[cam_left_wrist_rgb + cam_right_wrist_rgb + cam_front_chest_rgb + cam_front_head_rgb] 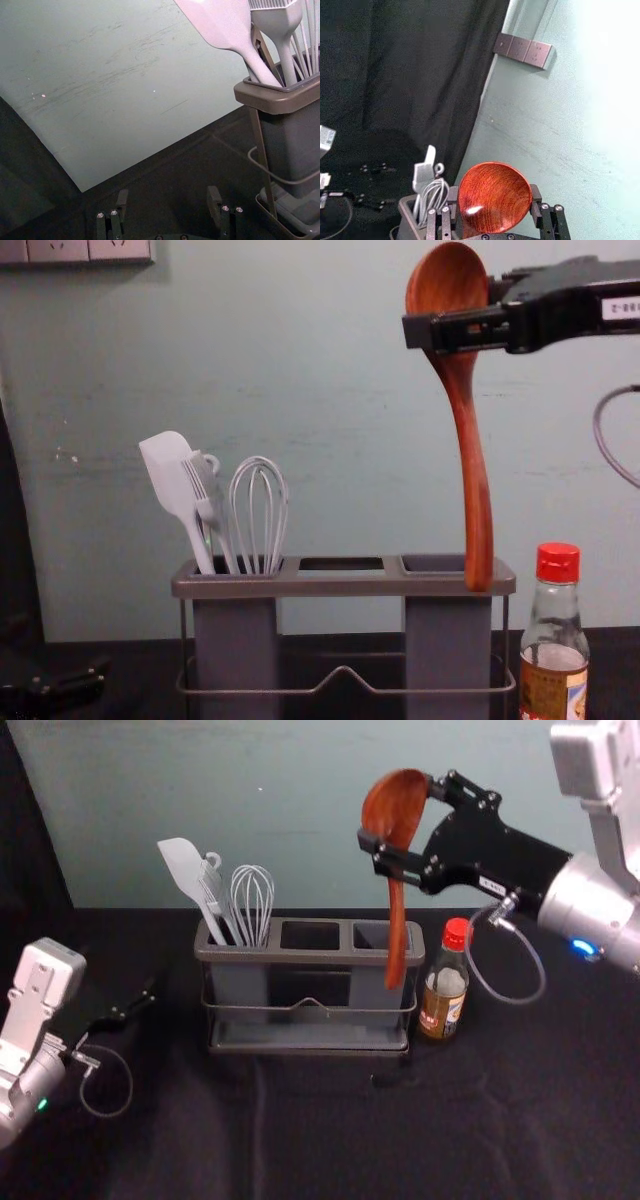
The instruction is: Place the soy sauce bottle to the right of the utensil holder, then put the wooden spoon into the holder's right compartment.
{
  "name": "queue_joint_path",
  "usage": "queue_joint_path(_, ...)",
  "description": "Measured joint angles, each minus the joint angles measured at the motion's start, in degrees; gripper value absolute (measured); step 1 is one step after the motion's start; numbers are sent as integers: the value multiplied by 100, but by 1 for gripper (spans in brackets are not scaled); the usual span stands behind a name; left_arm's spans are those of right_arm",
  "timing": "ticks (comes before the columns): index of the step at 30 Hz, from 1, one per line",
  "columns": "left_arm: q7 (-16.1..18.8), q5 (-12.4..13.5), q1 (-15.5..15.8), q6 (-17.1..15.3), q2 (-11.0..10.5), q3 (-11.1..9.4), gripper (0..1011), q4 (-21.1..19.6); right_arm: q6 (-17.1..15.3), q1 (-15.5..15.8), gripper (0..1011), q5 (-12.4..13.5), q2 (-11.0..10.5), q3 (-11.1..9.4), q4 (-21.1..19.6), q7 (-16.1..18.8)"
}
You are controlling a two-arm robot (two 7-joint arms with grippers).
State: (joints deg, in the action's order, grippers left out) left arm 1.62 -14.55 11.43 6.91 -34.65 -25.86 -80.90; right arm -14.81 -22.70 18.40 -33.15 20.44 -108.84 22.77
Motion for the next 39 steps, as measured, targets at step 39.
queue_joint_path(39,0,0,0,0,0,0,1012,0,323,-1285,841,-539,837,400,2028,338)
